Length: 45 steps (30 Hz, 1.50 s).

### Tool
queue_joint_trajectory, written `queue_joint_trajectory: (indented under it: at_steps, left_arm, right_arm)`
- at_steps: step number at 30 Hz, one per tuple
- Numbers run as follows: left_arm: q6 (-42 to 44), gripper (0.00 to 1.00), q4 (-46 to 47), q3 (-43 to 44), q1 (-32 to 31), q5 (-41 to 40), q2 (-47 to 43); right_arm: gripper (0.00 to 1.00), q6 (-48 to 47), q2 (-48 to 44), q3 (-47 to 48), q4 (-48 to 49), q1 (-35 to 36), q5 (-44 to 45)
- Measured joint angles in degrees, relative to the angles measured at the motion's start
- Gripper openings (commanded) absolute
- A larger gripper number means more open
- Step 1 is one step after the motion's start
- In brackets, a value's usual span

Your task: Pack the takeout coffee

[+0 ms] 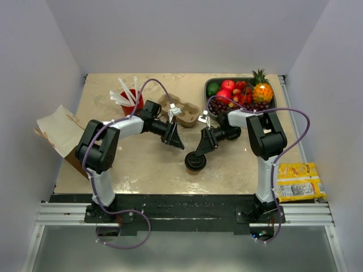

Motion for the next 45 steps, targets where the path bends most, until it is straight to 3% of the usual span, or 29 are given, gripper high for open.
queue_joint_trajectory:
  at_steps: [6, 12, 17, 24, 30, 38, 45]
  left_arm:
    - [2.54, 0.68, -0.61, 0.0, 0.0, -0.02, -1.36]
    - [4.37, 0.8, -0.55, 0.0, 0.0, -0.2, -4.13]
    - [5.62, 0.81, -1.09, 0.0, 0.0, -0.68, -5.42]
    - [10.47, 0.81, -5.77, 0.0, -0.52, -2.51, -7.87]
    - [14.43, 0.8, -8.7, -0.94, -2.45, -2.86, -9.57]
    - [16.5, 0.72, -10.82, -1.29, -4.04, -2.54, -9.01]
    - [17.4, 0.73, -11.96, -1.29, -3.98, -2.27, -6.25]
  right_arm:
    - [0.69, 2.8, -1.51, 0.76, 1.81, 0.09, 2.38]
    - [0.75, 10.03, -6.97, 1.27, 11.15, 0.46, 8.92]
    - [0.75, 16.52, -12.02, 1.38, 18.23, 0.5, 11.26]
    - [0.74, 18.34, -14.53, -0.15, 19.34, 0.5, 13.81]
    - [0.69, 16.61, -19.69, -6.64, 16.2, 0.44, 16.79]
    - [0.61, 13.0, -18.36, -8.63, 11.47, -0.37, 16.74]
    - [0.66, 9.44, -15.32, -6.91, 6.36, -1.97, 14.99]
